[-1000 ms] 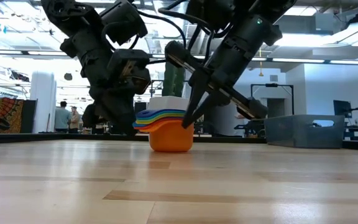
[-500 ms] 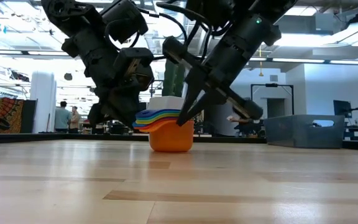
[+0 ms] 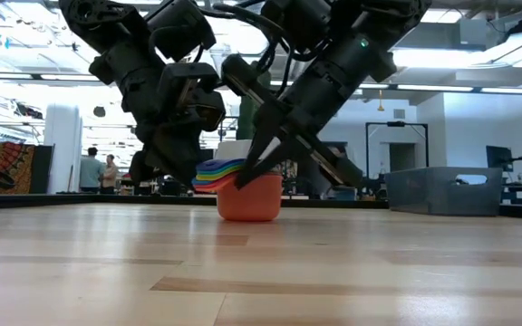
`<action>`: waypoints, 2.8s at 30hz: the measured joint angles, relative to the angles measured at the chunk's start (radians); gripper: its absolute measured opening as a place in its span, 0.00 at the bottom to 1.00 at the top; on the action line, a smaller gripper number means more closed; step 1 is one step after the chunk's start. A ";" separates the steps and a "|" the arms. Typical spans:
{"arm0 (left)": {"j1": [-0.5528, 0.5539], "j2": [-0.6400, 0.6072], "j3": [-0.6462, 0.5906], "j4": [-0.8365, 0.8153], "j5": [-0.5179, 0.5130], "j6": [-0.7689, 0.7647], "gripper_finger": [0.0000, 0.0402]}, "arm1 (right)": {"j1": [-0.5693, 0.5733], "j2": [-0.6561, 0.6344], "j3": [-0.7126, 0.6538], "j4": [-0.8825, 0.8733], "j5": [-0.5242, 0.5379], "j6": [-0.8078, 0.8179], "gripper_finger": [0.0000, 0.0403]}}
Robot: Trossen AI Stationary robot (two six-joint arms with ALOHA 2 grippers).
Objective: Nest measuring cups in basket
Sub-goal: Put the stacked measuring cups into the black bin
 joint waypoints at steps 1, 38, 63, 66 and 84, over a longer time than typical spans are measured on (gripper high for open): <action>0.000 0.000 0.000 0.001 0.003 0.003 0.00 | 0.000 0.000 0.002 0.001 0.000 -0.006 0.05; -0.010 0.000 0.065 0.056 -0.090 -0.070 0.00 | 0.036 -0.206 0.001 -0.514 0.073 -0.078 0.14; -0.060 -0.220 0.138 -0.424 -0.326 0.000 0.00 | 0.133 -0.221 0.070 -0.535 0.193 -0.102 0.66; -0.050 -0.303 0.138 -0.524 -0.393 0.085 0.00 | 0.130 -0.166 0.178 -0.633 0.214 -0.102 0.69; 0.218 -0.662 0.138 -0.859 -0.161 0.627 0.00 | 0.052 0.247 0.814 -1.104 0.150 -0.117 0.95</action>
